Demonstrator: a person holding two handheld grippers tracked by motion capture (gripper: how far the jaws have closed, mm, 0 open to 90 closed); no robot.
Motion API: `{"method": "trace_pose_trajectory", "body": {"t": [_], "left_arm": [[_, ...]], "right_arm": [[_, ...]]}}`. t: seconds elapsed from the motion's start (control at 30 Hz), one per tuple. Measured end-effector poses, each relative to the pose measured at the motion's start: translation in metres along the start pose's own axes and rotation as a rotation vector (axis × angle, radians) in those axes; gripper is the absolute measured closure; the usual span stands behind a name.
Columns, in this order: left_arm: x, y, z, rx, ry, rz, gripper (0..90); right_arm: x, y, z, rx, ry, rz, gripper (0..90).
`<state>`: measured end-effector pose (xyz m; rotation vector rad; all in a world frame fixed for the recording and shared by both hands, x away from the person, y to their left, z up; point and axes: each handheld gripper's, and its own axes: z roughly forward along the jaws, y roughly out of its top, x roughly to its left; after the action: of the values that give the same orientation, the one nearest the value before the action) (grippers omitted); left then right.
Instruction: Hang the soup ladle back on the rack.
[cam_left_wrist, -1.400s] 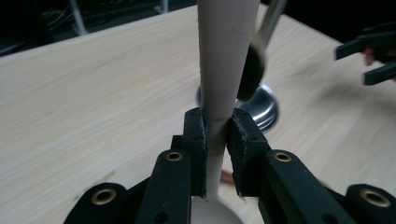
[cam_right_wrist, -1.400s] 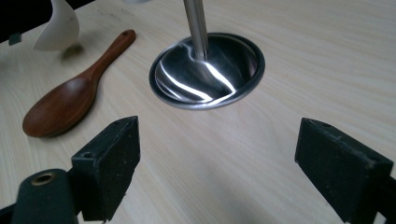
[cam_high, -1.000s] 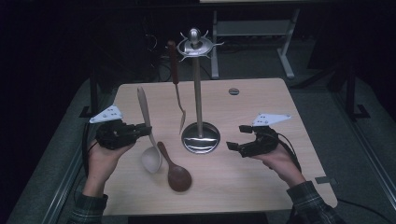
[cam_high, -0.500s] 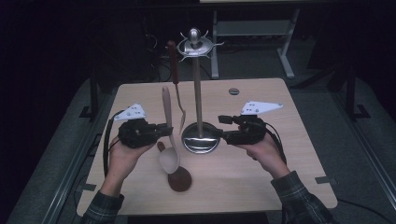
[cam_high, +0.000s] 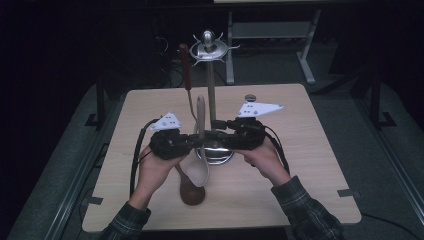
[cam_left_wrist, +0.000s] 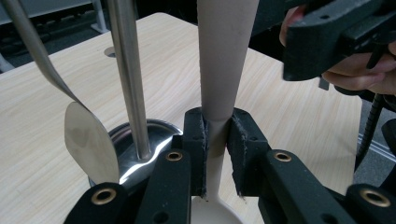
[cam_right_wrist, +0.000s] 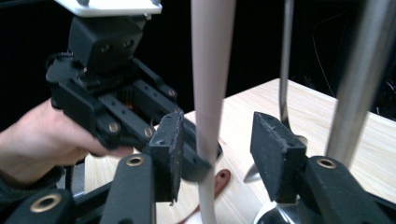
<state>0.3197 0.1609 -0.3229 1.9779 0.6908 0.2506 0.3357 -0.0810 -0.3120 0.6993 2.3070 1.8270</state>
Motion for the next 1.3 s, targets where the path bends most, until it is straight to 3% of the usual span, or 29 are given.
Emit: {"method": "trace_pose_trajectory", "body": {"t": [0.3, 0.47, 0.7, 0.8, 0.9, 1.07, 1.3], "left_arm": [[-0.002, -0.002, 0.002, -0.001, 0.021, 0.000, 77.4], [-0.003, -0.003, 0.003, 0.002, 0.023, 0.002, 77.3], [-0.003, -0.003, 0.003, 0.002, 0.021, -0.004, 75.8], [0.000, -0.004, 0.001, 0.049, 0.022, 0.002, 63.5], [0.003, -0.006, -0.002, 0.063, 0.016, -0.002, 55.5], [0.011, -0.013, -0.016, 0.089, 0.009, -0.018, 52.4], [0.020, -0.033, -0.034, 0.104, 0.038, -0.035, 45.7]], "right_arm": [[0.003, -0.001, 0.017, 0.027, -0.005, 0.008, 62.5], [0.003, -0.003, 0.020, 0.025, -0.017, 0.007, 73.5], [0.004, -0.004, 0.021, 0.016, -0.023, 0.008, 74.9], [0.005, -0.005, 0.022, 0.014, -0.027, -0.003, 75.1], [0.005, -0.004, 0.022, 0.017, -0.027, -0.005, 75.1], [0.007, 0.000, 0.025, 0.012, -0.019, -0.019, 75.1], [0.009, 0.007, 0.031, 0.031, -0.008, -0.062, 75.2]]}}
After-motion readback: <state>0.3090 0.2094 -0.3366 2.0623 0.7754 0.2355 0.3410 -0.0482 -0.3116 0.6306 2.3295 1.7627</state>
